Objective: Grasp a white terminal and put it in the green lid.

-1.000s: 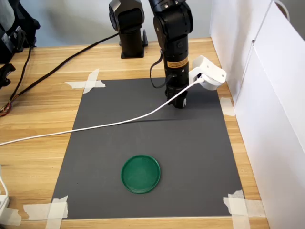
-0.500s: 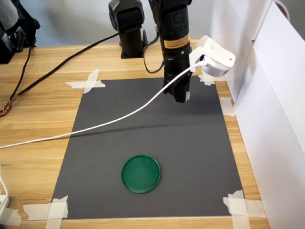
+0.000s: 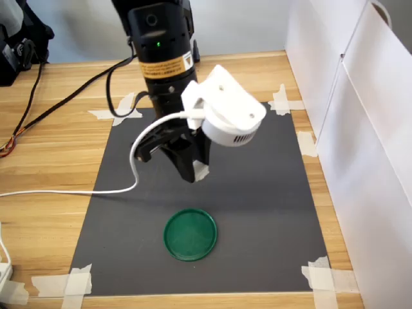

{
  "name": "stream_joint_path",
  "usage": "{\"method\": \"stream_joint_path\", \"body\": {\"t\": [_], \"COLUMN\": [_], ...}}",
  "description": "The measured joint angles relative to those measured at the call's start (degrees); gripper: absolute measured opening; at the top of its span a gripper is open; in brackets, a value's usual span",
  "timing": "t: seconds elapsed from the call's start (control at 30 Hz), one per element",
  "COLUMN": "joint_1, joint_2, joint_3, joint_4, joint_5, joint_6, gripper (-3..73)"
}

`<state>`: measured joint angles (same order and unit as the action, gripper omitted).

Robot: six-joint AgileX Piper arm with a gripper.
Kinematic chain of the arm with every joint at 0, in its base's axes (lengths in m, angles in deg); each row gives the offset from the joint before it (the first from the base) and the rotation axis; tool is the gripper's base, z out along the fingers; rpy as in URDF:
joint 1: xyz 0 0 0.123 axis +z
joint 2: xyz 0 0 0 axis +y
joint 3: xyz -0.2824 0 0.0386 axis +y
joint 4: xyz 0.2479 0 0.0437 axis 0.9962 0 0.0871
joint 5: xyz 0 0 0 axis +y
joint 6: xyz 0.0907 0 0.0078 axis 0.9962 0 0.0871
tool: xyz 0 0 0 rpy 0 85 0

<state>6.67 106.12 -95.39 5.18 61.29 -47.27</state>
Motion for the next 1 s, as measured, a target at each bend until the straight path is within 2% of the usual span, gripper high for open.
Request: {"method": "stream_joint_path", "body": {"t": [0.2, 0.33, 0.5, 0.77, 1.0], "joint_1": [-0.7, -0.7, -0.7, -0.7, -0.7], "joint_2": [6.8, 10.2, 12.9, 14.7, 15.3], "joint_3": [-3.4, -3.5, -3.5, -3.6, -3.6], "joint_4": [-3.8, -4.8, -4.6, -2.5, -2.3], "joint_5": [0.6, -0.1, -2.4, -3.0, -3.4], "joint_6": [1.2, 0.5, -0.4, -3.4, -5.4], "gripper": [27.3, 27.3, 27.3, 27.3, 27.3]}}
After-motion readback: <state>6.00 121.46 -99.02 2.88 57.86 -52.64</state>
